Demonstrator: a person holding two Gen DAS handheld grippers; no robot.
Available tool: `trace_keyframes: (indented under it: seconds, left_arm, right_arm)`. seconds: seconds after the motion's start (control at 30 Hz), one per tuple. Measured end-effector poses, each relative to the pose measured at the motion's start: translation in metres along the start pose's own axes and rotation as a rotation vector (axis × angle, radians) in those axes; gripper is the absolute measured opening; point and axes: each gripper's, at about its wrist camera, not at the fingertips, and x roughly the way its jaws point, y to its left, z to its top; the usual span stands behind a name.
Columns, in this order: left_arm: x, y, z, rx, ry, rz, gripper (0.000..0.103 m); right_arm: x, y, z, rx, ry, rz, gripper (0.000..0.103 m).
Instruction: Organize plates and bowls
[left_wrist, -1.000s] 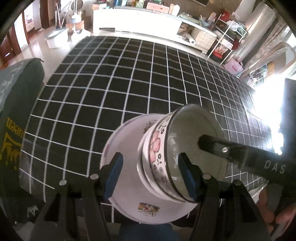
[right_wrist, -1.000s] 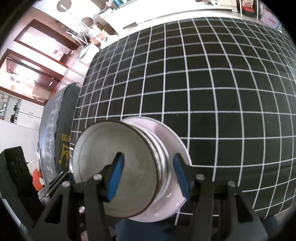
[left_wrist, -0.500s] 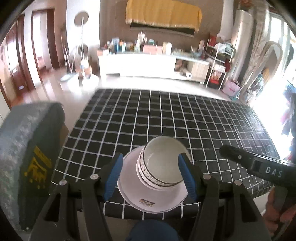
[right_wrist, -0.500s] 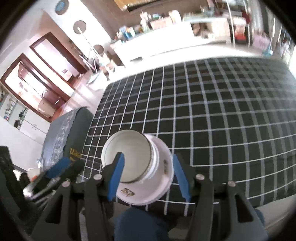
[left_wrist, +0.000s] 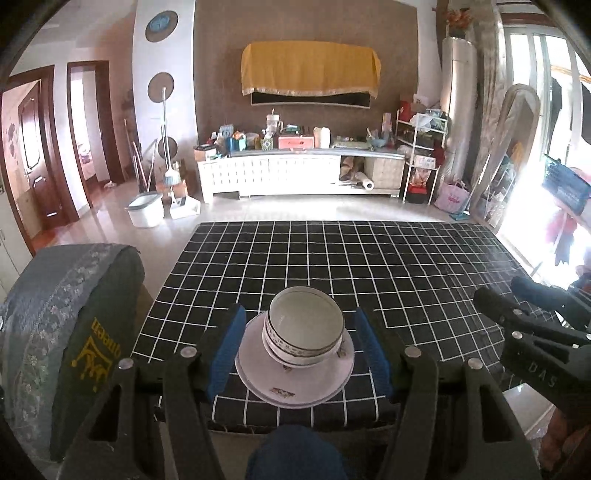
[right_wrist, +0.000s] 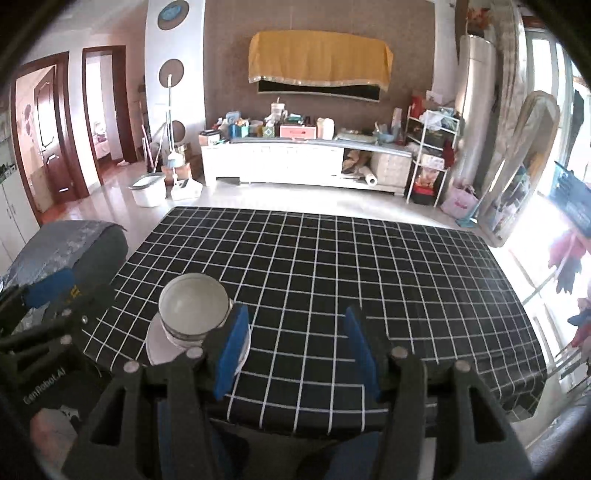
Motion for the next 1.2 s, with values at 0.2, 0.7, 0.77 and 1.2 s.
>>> trace_keyframes:
  seconds: [0.2, 0.7, 0.77, 1.2]
  left_arm:
    - [-0.032, -0.005, -0.011, 0.018, -0.077, 0.012, 0.063]
    - [-0.053, -0.010, -0.032, 0.045, -0.054, 0.010, 0.093]
    - [-0.053, -0.010, -0.033, 0.044, -0.047, 0.006, 0.099]
    - [-0.056, -0.011, -0.037, 0.051, -0.048, 0.010, 0.103]
  right_arm:
    - [-0.018, -0.011, -0.012, 0.034, -0.016, 0.008, 0.070]
    - [-0.052, -0.010, -0.048, 0.010, -0.073, 0.004, 0.096]
    - [-0.052, -0.013, -0.051, 0.016, -0.065, 0.011, 0.097]
    - [-0.058, -0.019, -0.058, 0.019, -0.053, 0.008, 0.103]
